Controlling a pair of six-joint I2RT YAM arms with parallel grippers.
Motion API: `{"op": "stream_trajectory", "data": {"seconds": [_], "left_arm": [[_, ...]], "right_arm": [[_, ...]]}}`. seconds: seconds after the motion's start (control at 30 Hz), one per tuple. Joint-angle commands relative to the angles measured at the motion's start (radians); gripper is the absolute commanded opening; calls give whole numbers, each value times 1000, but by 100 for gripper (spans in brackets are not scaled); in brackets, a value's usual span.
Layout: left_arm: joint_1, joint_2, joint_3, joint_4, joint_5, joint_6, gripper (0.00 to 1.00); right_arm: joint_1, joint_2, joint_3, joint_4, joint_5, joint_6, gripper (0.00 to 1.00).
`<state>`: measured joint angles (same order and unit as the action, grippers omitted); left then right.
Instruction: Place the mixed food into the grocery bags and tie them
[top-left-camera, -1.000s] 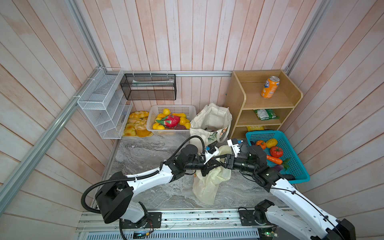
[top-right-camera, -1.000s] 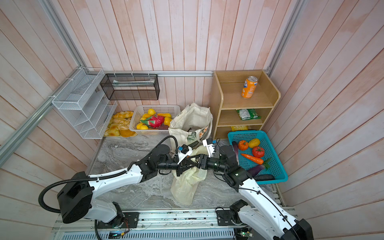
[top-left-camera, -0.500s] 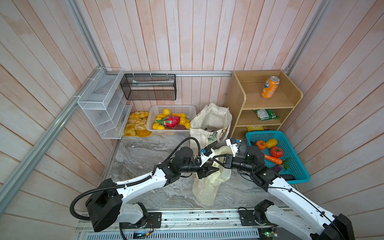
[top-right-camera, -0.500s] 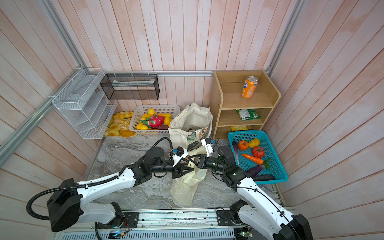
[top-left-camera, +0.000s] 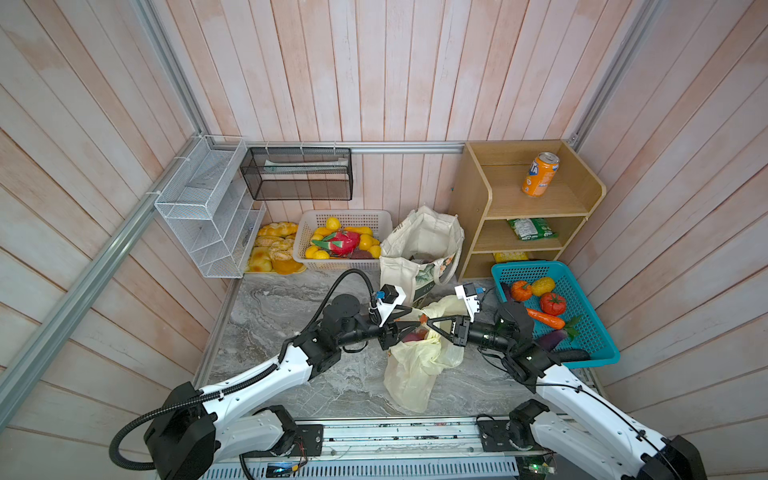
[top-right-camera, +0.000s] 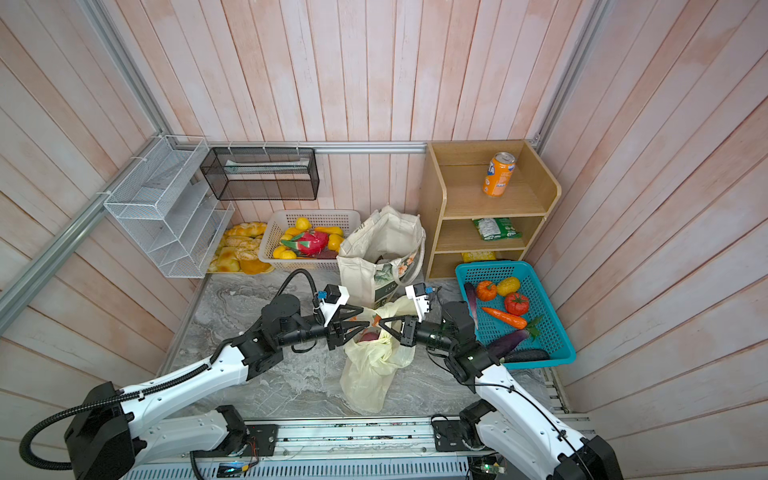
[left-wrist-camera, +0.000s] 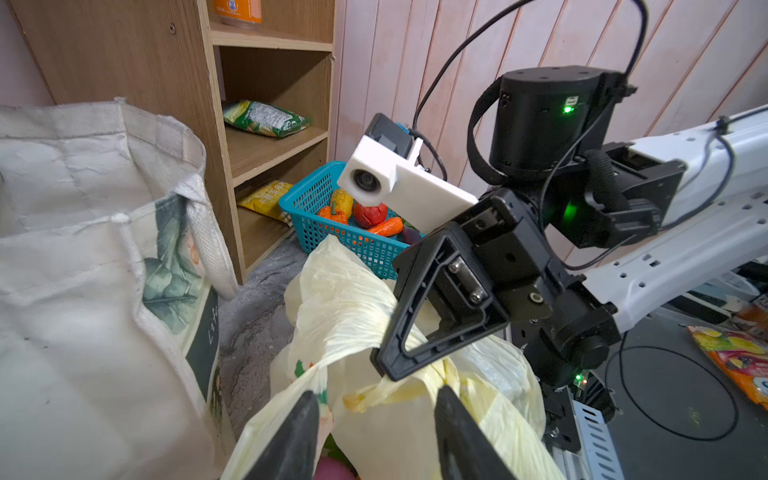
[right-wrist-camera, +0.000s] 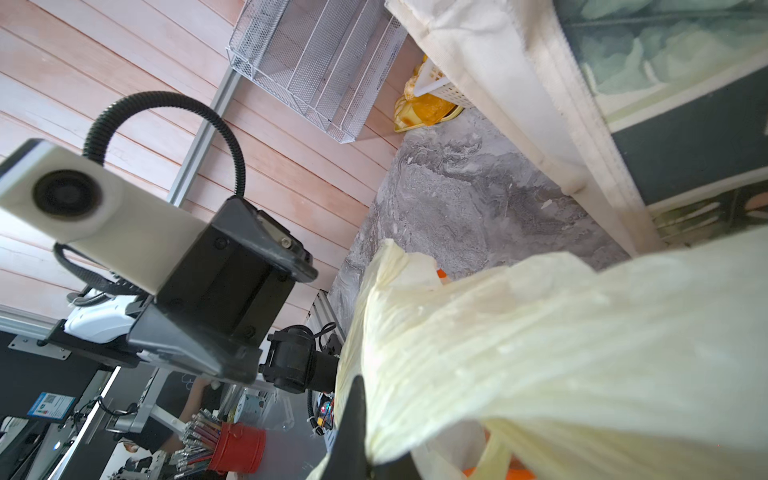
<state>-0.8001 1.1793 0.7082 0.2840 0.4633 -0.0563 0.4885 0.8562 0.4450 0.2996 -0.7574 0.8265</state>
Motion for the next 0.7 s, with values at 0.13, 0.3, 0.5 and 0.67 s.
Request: {"op": "stream_trajectory", "data": {"seconds": [0.13,0.3,0.5,0.67], "left_arm": [[3,72,-2,18,83,-7,43],[2,124,25,21,112,-7,43],[2,154,46,31,104,-1,44],[2,182,79,42,116,3,45]], "right_arm": [[-8,-13,-7,99,-67,-16,0],[-8,-2,-2,110,-82,-16,0],[-8,6,1,114,-91,-13,0],[-7,12,2,116,-98,-10,0]]}}
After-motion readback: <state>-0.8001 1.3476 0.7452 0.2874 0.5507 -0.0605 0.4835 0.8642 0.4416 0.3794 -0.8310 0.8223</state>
